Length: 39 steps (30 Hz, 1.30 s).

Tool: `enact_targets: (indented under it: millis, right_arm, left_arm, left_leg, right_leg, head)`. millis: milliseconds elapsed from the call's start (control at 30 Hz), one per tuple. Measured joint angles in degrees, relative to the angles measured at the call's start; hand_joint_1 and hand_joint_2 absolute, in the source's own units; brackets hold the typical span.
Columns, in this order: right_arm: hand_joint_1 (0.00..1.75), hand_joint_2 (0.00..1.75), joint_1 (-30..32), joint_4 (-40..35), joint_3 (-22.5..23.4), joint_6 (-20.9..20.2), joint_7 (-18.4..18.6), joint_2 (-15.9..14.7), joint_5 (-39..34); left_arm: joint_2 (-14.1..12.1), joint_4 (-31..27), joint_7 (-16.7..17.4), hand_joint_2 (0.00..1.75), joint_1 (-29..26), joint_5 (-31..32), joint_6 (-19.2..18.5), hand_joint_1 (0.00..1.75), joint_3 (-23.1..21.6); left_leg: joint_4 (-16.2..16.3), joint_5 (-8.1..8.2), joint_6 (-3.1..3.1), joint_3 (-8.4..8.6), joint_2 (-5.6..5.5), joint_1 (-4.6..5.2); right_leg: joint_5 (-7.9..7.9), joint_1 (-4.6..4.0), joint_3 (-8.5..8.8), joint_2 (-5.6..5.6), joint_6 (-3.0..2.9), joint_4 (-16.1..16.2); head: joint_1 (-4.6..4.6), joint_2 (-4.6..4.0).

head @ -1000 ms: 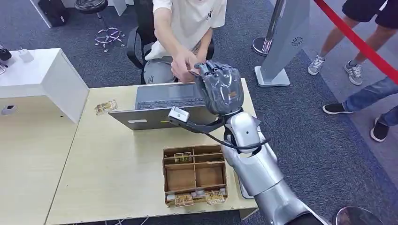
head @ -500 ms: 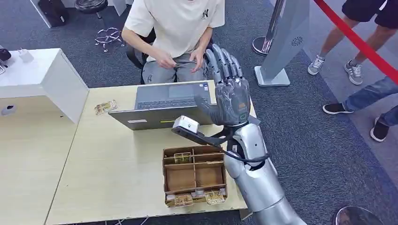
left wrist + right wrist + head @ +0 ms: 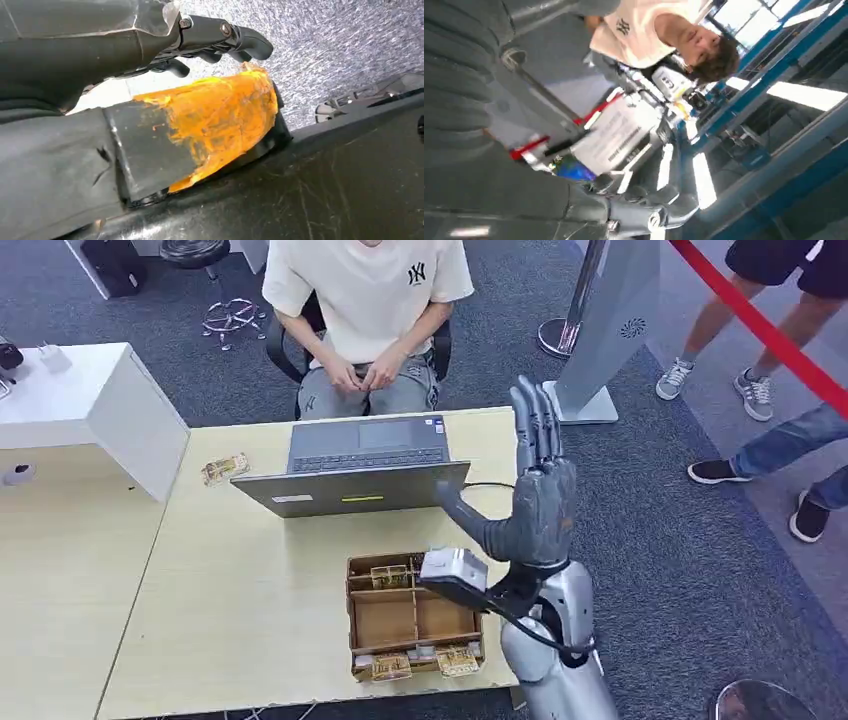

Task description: Pass the card to the sensor for recognition and then transmit it.

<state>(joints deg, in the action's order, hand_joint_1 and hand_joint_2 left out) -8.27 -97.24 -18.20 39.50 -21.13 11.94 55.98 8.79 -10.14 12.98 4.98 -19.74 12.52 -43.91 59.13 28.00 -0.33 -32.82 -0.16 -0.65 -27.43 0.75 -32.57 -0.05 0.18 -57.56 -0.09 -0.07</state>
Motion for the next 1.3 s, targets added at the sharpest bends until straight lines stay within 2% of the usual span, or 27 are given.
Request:
enact_targets:
  millis: [133,267,733,867,900,933,967,1000,1067,1100,1133,1200,1267,1300]
  right_arm:
    - [0.00,1.75,6.78,-4.01,-1.86,0.00,-1.77,-0.40,-2.79]
    - [0.00,1.75,10.87,-6.56,-2.58,0.00,-2.80,-0.61,-2.87]
    - [0.00,1.75,12.14,-7.24,-2.78,0.00,-3.06,-0.72,-2.94]
    - [0.00,1.75,16.55,-8.44,-4.18,0.00,-2.91,-1.66,0.67]
    - [0.09,1.75,17.00,-8.40,-4.62,0.00,-2.60,-1.93,2.09]
    - [0.58,1.75,17.29,-7.83,-5.29,0.00,-1.10,-2.36,4.73]
    - [1.64,1.75,17.36,-6.60,-6.52,0.00,0.74,-3.17,7.12]
    - [1.75,1.75,17.35,-5.45,-7.19,0.00,0.96,-3.63,7.97]
    - [1.75,1.75,17.20,-2.79,-8.50,0.00,1.83,-4.46,10.06]
    - [1.47,1.75,17.20,-2.26,-8.66,0.00,2.18,-4.63,10.81]
    - [1.47,1.75,17.18,-1.84,-8.79,0.02,2.53,-4.77,11.23]
    - [0.68,1.75,17.00,-0.97,-8.90,0.02,3.19,-5.03,12.07]
    - [0.65,1.75,16.74,0.04,-8.92,0.02,4.26,-5.33,13.28]
    - [0.56,1.75,16.60,0.60,-8.92,0.02,4.79,-5.55,13.91]
  left_arm:
    - [0.02,0.07,-0.48,0.00,-0.02,-1.55,0.92,0.00,0.04]
    - [0.09,0.07,-0.57,0.00,-0.02,-2.28,1.36,0.00,0.13]
    - [0.11,0.07,-0.74,0.00,-0.02,-2.52,1.42,0.00,0.20]
    - [0.11,0.07,-1.03,0.00,-0.06,-3.39,1.97,0.00,0.94]
    - [0.11,0.09,-1.03,0.00,-0.05,-3.59,2.01,0.00,1.07]
    - [0.11,0.09,-1.03,0.00,-0.05,-3.80,2.08,0.00,1.14]
    - [0.11,0.09,-1.03,0.00,-0.05,-4.04,2.17,0.00,1.14]
    - [0.11,0.09,-1.03,0.00,-0.05,-4.15,2.25,0.00,1.14]
    - [0.11,0.09,-1.03,0.00,-0.04,-4.66,2.47,0.00,1.16]
    - [0.11,0.09,-1.03,0.00,-0.04,-4.70,2.47,0.00,1.16]
    - [0.11,0.09,-1.03,0.00,-0.05,-4.72,2.49,0.00,1.16]
    - [0.11,0.09,-1.03,0.00,-0.04,-4.81,2.49,0.00,1.16]
    - [0.11,0.09,-1.03,0.00,-0.05,-4.81,2.49,0.00,1.16]
    - [0.11,0.09,-1.03,0.00,-0.05,-4.83,2.49,0.00,1.16]
  left_leg:
    - [-0.01,0.02,0.02,-0.03,0.00,0.00]
    - [-0.01,0.02,0.03,-0.04,0.00,0.00]
    - [-0.01,0.02,0.03,-0.04,0.00,0.00]
    - [-0.01,0.02,0.02,-0.04,0.01,0.00]
    - [-0.01,0.02,0.02,-0.04,0.01,0.00]
    - [-0.01,0.02,0.02,-0.04,0.01,0.00]
    - [-0.01,0.02,0.02,-0.04,0.01,0.00]
    - [-0.02,0.02,0.02,-0.04,0.01,0.00]
    - [-0.02,0.02,0.02,-0.04,0.01,0.00]
    - [-0.01,0.02,0.02,-0.05,0.01,0.00]
    - [-0.01,0.02,0.02,-0.05,0.01,0.00]
    - [-0.01,0.02,0.02,-0.04,0.01,0.00]
    - [-0.01,0.02,0.02,-0.04,0.01,0.00]
    - [-0.01,0.02,0.02,-0.04,0.01,0.00]
  right_leg:
    - [-0.02,0.00,-0.02,0.01,0.00,0.01]
    - [-0.02,0.00,-0.03,0.00,0.00,0.01]
    - [-0.02,0.00,-0.02,0.00,0.00,0.01]
    - [-0.01,0.00,-0.01,0.01,0.00,0.01]
    - [-0.01,0.00,-0.01,0.01,0.00,0.01]
    - [-0.01,0.00,-0.01,0.01,0.00,0.01]
    - [-0.01,0.00,-0.02,0.01,0.00,0.01]
    - [-0.01,0.00,-0.01,0.01,0.00,0.01]
    - [-0.01,0.00,-0.01,0.01,0.00,0.01]
    - [-0.01,0.00,-0.01,0.01,0.00,0.01]
    - [-0.01,0.00,-0.01,0.01,0.00,0.01]
    - [-0.01,0.00,-0.01,0.01,0.00,0.01]
    - [-0.01,0.00,-0.01,0.01,0.00,0.01]
    - [-0.01,0.00,-0.01,0.01,0.00,0.01]
  head:
    - [0.02,0.00]
    - [0.00,-0.02]
    - [0.02,-0.02]
    - [0.00,0.00]
    - [0.02,0.00]
    - [0.02,0.00]
    - [0.02,-0.02]
    - [0.02,0.00]
    - [0.00,0.00]
    - [0.02,0.00]
    - [0.02,-0.02]
    - [0.00,0.00]
    - [0.02,0.00]
    - [0.02,0.00]
